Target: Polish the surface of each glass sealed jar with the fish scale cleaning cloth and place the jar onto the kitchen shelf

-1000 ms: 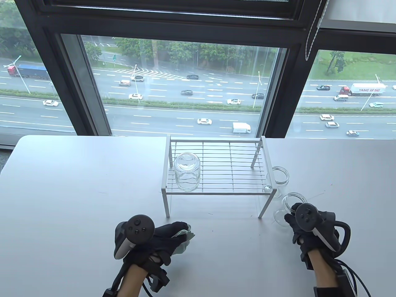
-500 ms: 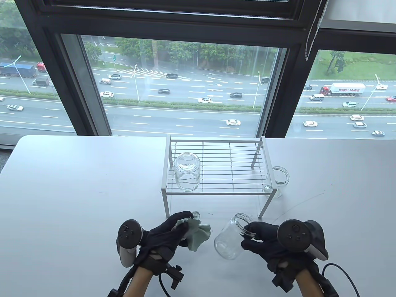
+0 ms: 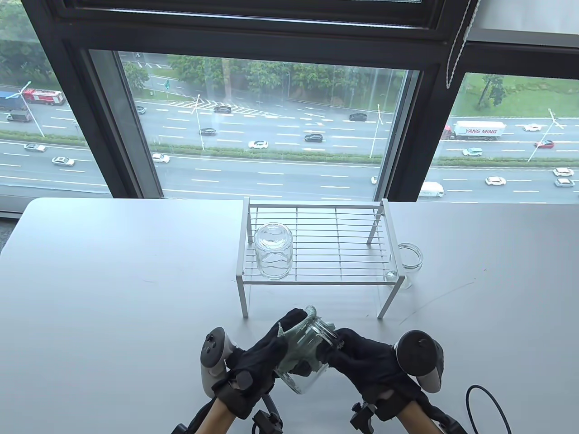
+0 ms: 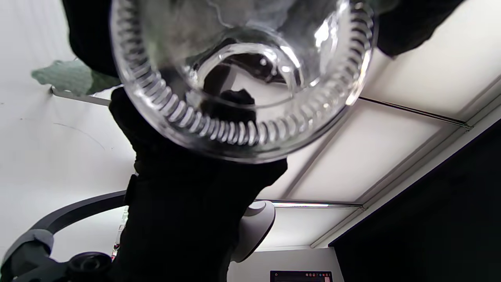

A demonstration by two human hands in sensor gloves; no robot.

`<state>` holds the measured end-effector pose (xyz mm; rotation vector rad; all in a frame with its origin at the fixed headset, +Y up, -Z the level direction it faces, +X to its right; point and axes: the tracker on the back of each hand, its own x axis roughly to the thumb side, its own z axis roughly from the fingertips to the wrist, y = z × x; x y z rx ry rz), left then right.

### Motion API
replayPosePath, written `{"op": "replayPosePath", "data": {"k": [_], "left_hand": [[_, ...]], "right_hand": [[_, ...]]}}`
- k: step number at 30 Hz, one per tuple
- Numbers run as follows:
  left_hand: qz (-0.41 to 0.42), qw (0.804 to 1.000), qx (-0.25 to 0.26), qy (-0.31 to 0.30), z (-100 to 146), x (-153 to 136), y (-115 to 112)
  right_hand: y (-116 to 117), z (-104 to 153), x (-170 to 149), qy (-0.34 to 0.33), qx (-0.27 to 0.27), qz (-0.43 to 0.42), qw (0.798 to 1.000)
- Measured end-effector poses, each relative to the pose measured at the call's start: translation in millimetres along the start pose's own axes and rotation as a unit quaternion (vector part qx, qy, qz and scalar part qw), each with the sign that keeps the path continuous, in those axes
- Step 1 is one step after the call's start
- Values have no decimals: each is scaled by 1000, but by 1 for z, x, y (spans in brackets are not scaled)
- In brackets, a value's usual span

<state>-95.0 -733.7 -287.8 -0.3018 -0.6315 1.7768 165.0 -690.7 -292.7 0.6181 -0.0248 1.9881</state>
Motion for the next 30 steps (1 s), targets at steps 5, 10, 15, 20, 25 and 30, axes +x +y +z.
{"op": "replayPosePath", "data": {"k": [5, 10, 15, 20, 25, 30], "left_hand": [[-95, 995, 18, -17, 0, 6, -8], [-351, 933, 22, -79, 1, 29, -22], [-277, 953, 73, -102, 4, 32, -18], [0, 996, 69, -62, 2, 20, -5], [72, 997, -3, -30, 0, 12, -12], [-62, 998, -3, -31, 0, 18, -9]], "right_hand": [[-6, 2, -9, 70, -13, 4, 997], [-7, 7, -8, 156, -36, 18, 987], [-10, 8, -1, 116, -58, -14, 991], [-11, -2, -7, 9, 57, -177, 983], [-9, -3, -9, -9, 94, -133, 987], [-14, 0, -12, -29, 39, 26, 998]]}}
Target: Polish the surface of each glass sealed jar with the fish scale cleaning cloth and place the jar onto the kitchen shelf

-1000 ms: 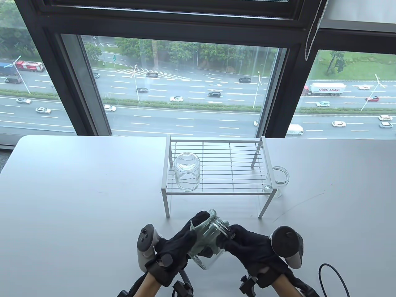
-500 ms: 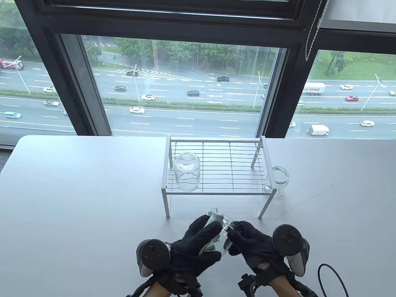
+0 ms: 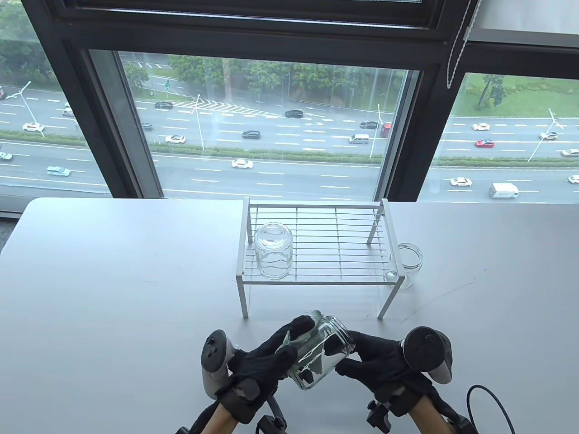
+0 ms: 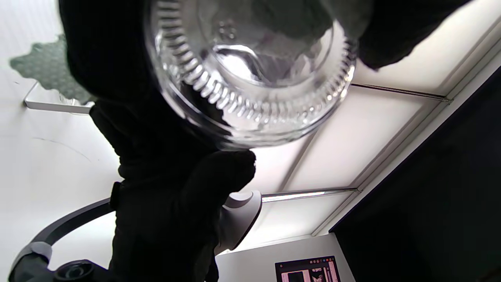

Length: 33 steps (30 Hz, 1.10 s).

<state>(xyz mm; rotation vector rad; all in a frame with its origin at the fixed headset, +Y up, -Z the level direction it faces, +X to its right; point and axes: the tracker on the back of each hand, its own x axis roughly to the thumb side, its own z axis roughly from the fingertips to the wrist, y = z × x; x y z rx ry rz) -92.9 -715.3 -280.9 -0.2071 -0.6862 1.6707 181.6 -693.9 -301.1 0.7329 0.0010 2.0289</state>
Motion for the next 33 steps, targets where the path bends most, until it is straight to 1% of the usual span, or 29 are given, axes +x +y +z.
{"op": "replayPosePath", "data": {"k": [2, 4, 6, 7, 9, 10, 11, 12, 14, 15, 16, 17, 18, 19, 20, 21, 22, 23, 25, 26, 28, 31, 32, 33], "left_hand": [[-47, 999, 7, -3, 1, 2, -1], [-110, 994, 14, -16, 1, 5, -3], [-181, 983, 13, -32, 1, 10, -6], [-222, 974, 12, -44, 1, 13, -8], [-330, 941, 3, -77, 1, 20, -12], [-348, 934, 7, -81, 1, 21, -11], [-334, 939, 16, -83, 2, 22, -10], [-294, 951, 31, -87, 2, 21, -8], [-167, 982, 57, -71, 2, 16, 0], [-88, 993, 60, -60, 1, 13, 2], [-9, 997, 56, -44, 1, 9, 2], [29, 998, 44, -32, 1, 7, 2], [60, 998, 22, -19, 0, 4, 1], [56, 998, 10, -13, 0, 2, 0], [45, 999, 11, -11, 0, 2, 1], [26, 999, 15, -11, 0, 2, 1], [0, 1000, 15, -10, 0, 4, 1], [-19, 1000, 15, -14, 0, 5, 1], [-77, 996, 23, -26, 1, 10, 1], [-116, 992, 33, -44, 1, 14, 0], [-191, 976, 61, -81, 3, 21, -3], [-327, 935, 47, -130, 4, 32, -11], [-352, 925, 42, -141, 4, 34, -14], [-385, 909, 34, -156, 5, 37, -18]], "right_hand": [[2, 1, -3, 25, -31, -28, 999], [6, 2, -6, 61, -41, -35, 997], [7, 3, -4, 94, -48, -27, 994], [8, 4, -3, 106, -50, -18, 993], [9, 7, 4, 137, -62, -8, 989], [9, 9, 9, 154, -73, 0, 985], [9, 9, 11, 147, -79, -1, 986], [9, 8, 12, 128, -86, -9, 988], [8, 4, 10, 90, -60, -85, 990], [8, 2, 9, 67, -34, -132, 988], [8, -1, 10, 45, -4, -163, 986], [8, -2, 10, 32, 20, -166, 985], [8, -3, 11, 23, 35, -156, 987], [6, -3, 12, 12, 41, -109, 993], [5, -2, 12, 9, 35, -88, 995], [2, 0, 12, -3, 8, -23, 1000], [1, -1, 11, -8, 2, 19, 1000], [-1, -1, 10, -6, 6, 37, 999], [-1, 1, 6, 22, -24, 6, 999], [-1, 1, 3, 39, -31, -11, 999], [1, 3, -2, 71, -46, -34, 996], [5, 5, -7, 135, -67, -83, 985], [6, 6, -7, 150, -76, -88, 982], [10, 6, -7, 182, -70, -105, 975]]}}
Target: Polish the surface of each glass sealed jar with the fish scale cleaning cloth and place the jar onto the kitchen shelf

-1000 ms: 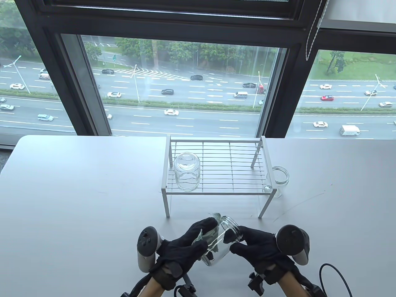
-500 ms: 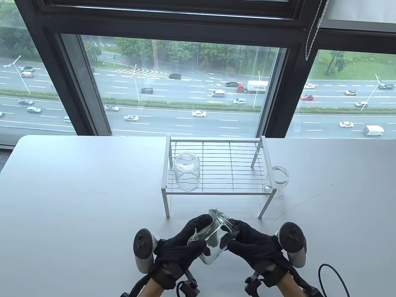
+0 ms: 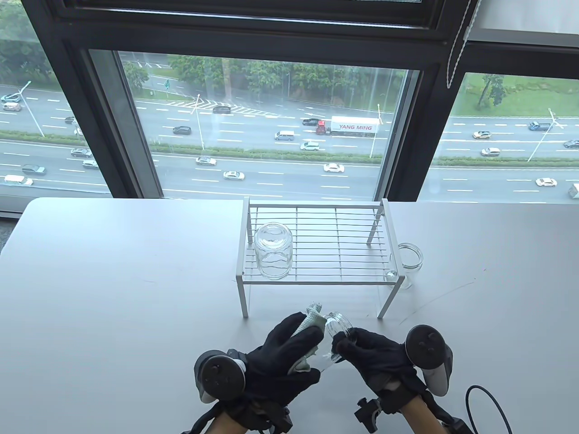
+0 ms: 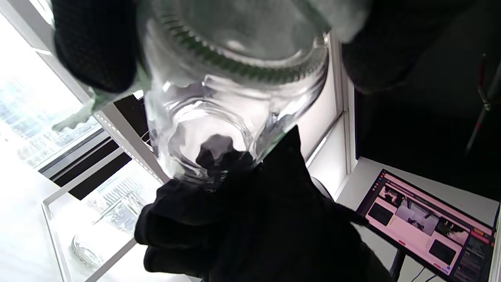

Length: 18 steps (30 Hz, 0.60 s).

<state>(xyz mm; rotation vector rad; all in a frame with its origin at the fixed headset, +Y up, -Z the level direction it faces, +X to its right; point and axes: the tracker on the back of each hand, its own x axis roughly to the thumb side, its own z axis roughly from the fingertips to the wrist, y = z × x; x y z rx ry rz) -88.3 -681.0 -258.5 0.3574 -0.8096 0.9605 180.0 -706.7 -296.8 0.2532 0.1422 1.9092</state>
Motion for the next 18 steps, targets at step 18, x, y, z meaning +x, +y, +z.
{"op": "replayPosePath", "data": {"k": [18], "left_hand": [[19, 997, 36, 62, 2, -7, 1]], "right_hand": [[5, 19, 44, -255, -38, 272, 927]]}}
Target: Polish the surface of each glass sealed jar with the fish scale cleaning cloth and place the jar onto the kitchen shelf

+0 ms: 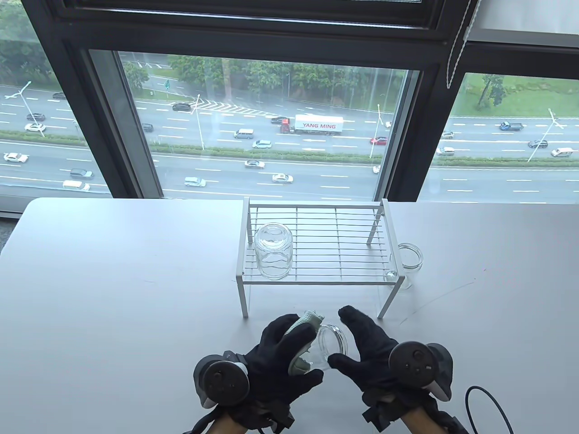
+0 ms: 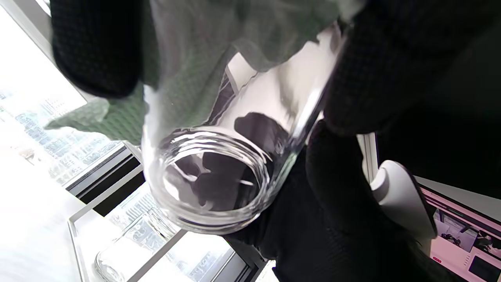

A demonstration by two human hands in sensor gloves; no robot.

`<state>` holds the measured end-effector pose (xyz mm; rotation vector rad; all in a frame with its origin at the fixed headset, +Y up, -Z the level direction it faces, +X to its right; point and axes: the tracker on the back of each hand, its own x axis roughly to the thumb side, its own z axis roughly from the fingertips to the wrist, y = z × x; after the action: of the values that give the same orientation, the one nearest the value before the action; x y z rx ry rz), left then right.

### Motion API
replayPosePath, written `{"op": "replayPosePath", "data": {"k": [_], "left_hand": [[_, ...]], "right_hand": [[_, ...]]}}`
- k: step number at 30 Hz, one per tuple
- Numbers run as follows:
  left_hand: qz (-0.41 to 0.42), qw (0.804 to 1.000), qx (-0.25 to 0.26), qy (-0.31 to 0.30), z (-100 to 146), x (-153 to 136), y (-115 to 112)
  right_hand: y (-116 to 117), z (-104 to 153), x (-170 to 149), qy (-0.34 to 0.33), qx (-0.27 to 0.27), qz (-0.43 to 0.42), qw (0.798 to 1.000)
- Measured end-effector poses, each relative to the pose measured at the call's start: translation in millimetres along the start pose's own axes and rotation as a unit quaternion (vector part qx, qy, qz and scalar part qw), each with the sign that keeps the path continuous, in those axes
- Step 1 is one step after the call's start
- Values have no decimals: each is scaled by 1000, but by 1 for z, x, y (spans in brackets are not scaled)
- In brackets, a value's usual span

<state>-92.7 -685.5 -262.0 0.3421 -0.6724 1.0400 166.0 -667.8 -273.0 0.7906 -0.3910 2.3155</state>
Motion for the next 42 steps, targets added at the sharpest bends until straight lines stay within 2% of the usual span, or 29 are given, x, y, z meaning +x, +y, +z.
{"op": "replayPosePath", "data": {"k": [3, 5, 6, 8, 11, 13, 15, 20, 22, 26, 28, 30, 33, 36, 37, 38, 42], "left_hand": [[33, 999, 3, 42, 2, -6, 0], [62, 996, 15, 66, 2, -8, 0], [85, 993, 19, 76, 2, -9, -1], [111, 988, 26, 104, 5, -13, -2], [185, 977, 19, 109, 5, -17, -7], [203, 974, -2, 104, 5, -18, -11], [170, 982, 1, 83, 3, -15, -10], [104, 994, 23, 31, 4, -6, -9], [96, 995, 26, 8, 4, -3, -11], [60, 997, 22, -49, 2, 6, -7], [47, 996, 25, -65, 1, 9, -3], [55, 996, 31, -66, 1, 10, 0], [75, 995, 44, -57, 0, 8, 3], [90, 994, 45, -51, 0, 5, 5], [96, 993, 43, -48, 0, 4, 5], [98, 993, 42, -46, 0, 3, 5], [107, 993, 34, -34, -1, 0, 5]], "right_hand": [[0, 4, 22, -76, -64, 22, 995], [2, 4, 31, -112, -46, 66, 990], [5, 4, 33, -118, -18, 89, 989], [11, 5, 37, -122, 0, 137, 983], [29, 11, 49, -134, -21, 262, 956], [29, 12, 59, -146, -57, 347, 925], [29, 12, 62, -144, -49, 353, 923], [25, 8, 50, -78, -29, 238, 968], [22, 6, 41, -34, -11, 141, 989], [20, 3, 24, 40, 24, -18, 999], [22, 1, 14, 74, 47, -125, 988], [25, 1, 6, 106, 65, -222, 967], [30, 3, -3, 162, 82, -342, 922], [36, 3, -9, 174, 113, -408, 889], [41, 3, -12, 179, 128, -447, 867], [44, 4, -14, 176, 138, -471, 853], [50, 3, -18, 156, 158, -498, 838]]}}
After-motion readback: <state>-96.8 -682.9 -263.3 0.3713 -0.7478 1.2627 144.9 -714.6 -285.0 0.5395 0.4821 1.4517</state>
